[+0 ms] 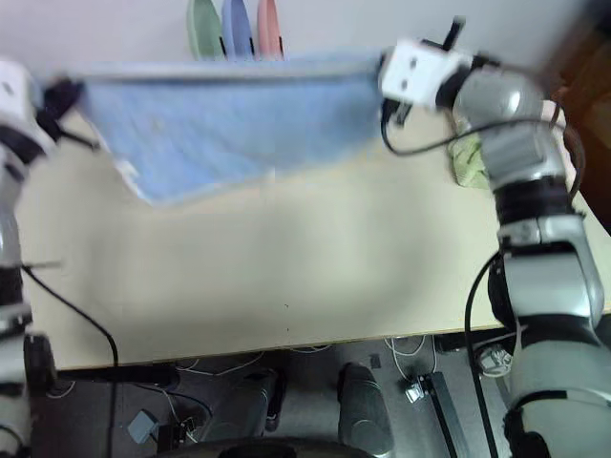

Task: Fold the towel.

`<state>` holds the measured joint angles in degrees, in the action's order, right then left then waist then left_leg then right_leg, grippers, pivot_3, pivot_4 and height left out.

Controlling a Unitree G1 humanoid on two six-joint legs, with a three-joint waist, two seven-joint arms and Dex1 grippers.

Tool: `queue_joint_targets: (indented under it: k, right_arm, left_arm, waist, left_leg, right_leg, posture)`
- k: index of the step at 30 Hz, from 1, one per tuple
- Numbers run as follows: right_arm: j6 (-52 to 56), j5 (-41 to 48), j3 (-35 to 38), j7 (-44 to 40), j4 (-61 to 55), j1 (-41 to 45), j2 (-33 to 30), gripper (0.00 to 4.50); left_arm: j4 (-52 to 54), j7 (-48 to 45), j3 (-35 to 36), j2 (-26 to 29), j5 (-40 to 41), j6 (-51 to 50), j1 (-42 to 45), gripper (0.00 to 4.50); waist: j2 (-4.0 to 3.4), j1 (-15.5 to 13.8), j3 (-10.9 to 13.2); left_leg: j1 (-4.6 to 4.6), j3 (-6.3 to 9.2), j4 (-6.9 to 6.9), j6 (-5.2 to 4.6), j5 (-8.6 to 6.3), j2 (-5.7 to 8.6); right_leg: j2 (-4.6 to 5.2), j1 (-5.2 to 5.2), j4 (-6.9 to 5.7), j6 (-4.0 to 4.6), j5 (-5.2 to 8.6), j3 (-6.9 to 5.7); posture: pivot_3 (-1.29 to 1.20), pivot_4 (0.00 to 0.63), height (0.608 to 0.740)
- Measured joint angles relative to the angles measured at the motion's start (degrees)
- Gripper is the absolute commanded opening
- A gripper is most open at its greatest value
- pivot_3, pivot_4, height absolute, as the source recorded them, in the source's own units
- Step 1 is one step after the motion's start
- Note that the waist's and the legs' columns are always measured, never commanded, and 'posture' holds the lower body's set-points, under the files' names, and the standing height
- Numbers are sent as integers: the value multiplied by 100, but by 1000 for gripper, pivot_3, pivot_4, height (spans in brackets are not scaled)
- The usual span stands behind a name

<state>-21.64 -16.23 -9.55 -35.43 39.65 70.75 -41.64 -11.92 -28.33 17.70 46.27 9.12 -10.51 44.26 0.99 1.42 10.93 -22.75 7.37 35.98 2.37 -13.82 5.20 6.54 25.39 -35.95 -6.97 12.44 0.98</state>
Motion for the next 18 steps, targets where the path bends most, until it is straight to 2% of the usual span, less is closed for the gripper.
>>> queue_joint_targets:
  k: [4, 8, 11, 14, 18]
  right_arm:
    - [-68, 278, 66, -406, -166, -383, -64, 36]
    - [786, 1203, 105, -1578, -1360, -1924, -50, 36]
    - [1684, 1712, 57, -2333, -2324, -2881, -171, 36]
    - [2529, 2207, 50, -2990, -3236, -3431, -479, 36]
    - [3242, 2526, 78, -3352, -3635, -3711, -646, 36]
  left_arm:
    - [-143, -327, -56, 74, 34, 173, -299, 0]
    - [447, -943, -54, 110, 239, -111, -2035, 0]
    - [1058, -1321, 46, 110, 468, -480, -3210, 0]
    - [1671, -1589, 396, 191, 779, -839, -3968, 0]
    - [2040, -1752, 917, 331, 1035, -1180, -4472, 0]
  waist:
    - [0, 124, -1]
    - [-3, 256, 5]
    - [-6, 244, 9]
    - [-5, 170, 11]
    - [-5, 72, 10]
  left_leg:
    - [19, -48, 0, -29, -27, -3]
    - [21, -74, 11, -59, -44, -17]
    - [21, -75, 19, -80, -57, -20]
    - [33, -72, 25, -80, -57, -23]
    - [43, -75, 36, -79, -57, -24]
  right_leg:
    - [14, -6, 4, -7, 3, 2]
    - [19, 3, -7, -8, 2, 13]
    - [20, 10, -10, -8, 3, 19]
    - [19, -4, -13, -8, 1, 17]
    - [19, -22, -9, -7, 2, 13]
  posture:
    - [0, 150, 740]
    - [0, 150, 740]
    - [0, 150, 740]
    - [0, 150, 740]
    - [0, 150, 740]
